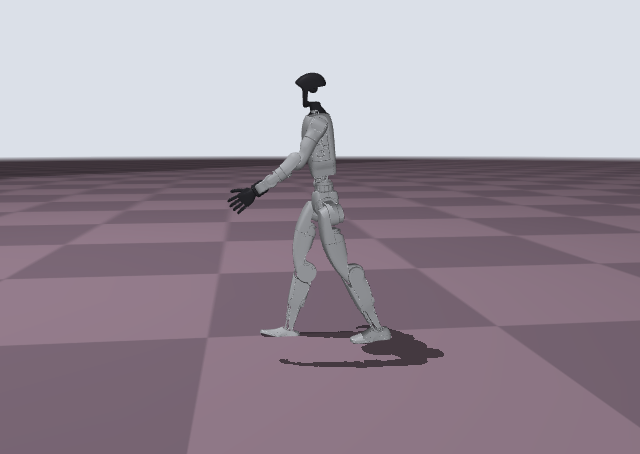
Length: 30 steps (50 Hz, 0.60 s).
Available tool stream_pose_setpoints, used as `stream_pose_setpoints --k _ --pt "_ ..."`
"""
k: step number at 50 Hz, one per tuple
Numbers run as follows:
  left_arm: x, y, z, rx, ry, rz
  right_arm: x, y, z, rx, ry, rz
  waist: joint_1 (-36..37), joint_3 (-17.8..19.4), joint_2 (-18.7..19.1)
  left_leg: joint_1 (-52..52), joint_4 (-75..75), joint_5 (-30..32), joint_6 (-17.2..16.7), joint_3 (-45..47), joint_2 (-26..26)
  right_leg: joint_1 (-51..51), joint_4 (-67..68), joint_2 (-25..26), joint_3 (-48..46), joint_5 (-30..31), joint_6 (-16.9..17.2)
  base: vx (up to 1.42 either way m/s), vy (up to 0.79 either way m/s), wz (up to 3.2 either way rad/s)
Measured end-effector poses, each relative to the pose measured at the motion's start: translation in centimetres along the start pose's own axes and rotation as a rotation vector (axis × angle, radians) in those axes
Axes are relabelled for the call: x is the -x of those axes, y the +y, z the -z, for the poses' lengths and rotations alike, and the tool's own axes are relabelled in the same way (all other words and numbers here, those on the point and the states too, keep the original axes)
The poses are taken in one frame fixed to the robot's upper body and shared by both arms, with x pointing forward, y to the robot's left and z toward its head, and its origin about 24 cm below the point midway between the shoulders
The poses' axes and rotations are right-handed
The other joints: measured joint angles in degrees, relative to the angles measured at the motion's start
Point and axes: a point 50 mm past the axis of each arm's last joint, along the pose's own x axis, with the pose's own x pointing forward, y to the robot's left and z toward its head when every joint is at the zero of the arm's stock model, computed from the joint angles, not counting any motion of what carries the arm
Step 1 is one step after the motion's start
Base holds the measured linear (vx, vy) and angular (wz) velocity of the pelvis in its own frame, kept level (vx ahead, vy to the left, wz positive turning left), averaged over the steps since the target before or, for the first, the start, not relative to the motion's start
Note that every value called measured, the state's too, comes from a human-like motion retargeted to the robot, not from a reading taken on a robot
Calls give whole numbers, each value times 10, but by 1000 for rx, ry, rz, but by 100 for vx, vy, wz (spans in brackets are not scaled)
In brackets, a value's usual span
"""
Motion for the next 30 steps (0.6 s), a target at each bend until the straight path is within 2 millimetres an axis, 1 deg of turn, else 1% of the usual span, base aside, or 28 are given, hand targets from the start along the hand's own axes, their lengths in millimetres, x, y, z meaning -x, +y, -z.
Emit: stream_pose_setpoints --k 3,5,6,7,9,11,13,15,17,19,20,22,24,26,28,30 --pt "11 0 50 -105 173 -6 2 -13 -10 4 -29 51 13 -3 -8 3 44 26 -6 -17 -12 27 0 -6 5 16 0 64 -17 -2" --pt "26 -1 89 -158 318 -4 4 -24 -17 -1 -48 91 26 -3 -15 -7 99 57 -6 -25 -25 51 0 -16 12 17 0 67 -16 -22" --pt "36 -2 111 -172 400 -1 5 -30 -20 -7 -57 114 31 -4 -20 -21 140 82 0 -28 -36 64 0 -28 18 12 0 67 -9 -19" --pt "48 -4 133 -181 483 3 7 -37 -25 -15 -68 137 36 -4 -25 -38 185 106 5 -30 -46 77 0 -39 25 6 -2 65 -7 -21" --pt "75 -9 174 -169 645 2 11 -51 -36 -32 -100 190 50 -8 -29 -92 292 150 15 -29 -61 97 0 -51 42 -6 -18 62 -11 -37" --pt "106 -14 210 -123 784 -9 16 -66 -51 -51 -147 248 66 -12 -29 -152 390 175 25 -24 -71 110 6 -55 60 -18 -34 57 -12 -59" --pt "136 -21 238 -50 893 -29 23 -79 -70 -68 -209 301 87 -13 -29 -207 460 171 41 -15 -77 116 19 -58 79 -33 -44 53 -9 -77" --pt "161 -29 258 47 965 -47 32 -91 -93 -80 -283 338 112 -13 -30 -256 496 140 65 1 -78 118 32 -60 100 -45 -46 49 -6 -90" --pt "180 -36 271 153 1002 -61 44 -102 -118 -74 -365 358 138 -9 -35 -291 486 95 94 29 -69 120 42 -63 121 -57 -41 46 -2 -94" --pt "193 -40 278 254 1012 -66 57 -111 -142 -43 -450 372 165 -4 -38 -313 439 58 118 59 -55 121 50 -65 141 -68 -36 44 1 -91" --pt "197 -41 281 299 1010 -65 65 -116 -154 -19 -492 380 178 -1 -39 -320 404 44 126 74 -47 122 54 -65 150 -73 -34 43 3 -87" --pt "202 -37 281 355 978 -56 82 -127 -173 58 -570 407 204 5 -34 -320 303 38 126 97 -33 127 61 -57 166 -82 -35 43 5 -85" --pt "201 -25 275 357 917 -40 103 -140 -188 162 -643 462 230 13 -19 -308 184 53 106 111 -17 141 67 -38 179 -92 -40 44 7 -85" --pt "198 -5 263 292 826 -18 127 -156 -197 282 -709 549 252 23 5 -289 74 84 74 114 1 167 69 -11 187 -103 -49 46 8 -65" --pt "191 23 241 165 711 -3 155 -173 -199 407 -763 659 263 29 30 -274 0 122 40 107 15 199 67 14 188 -114 -60 46 8 -18" --pt "182 54 209 11 580 -5 185 -190 -198 531 -799 780 263 32 46 -264 -40 155 17 96 22 227 68 31 183 -126 -68 44 7 23"
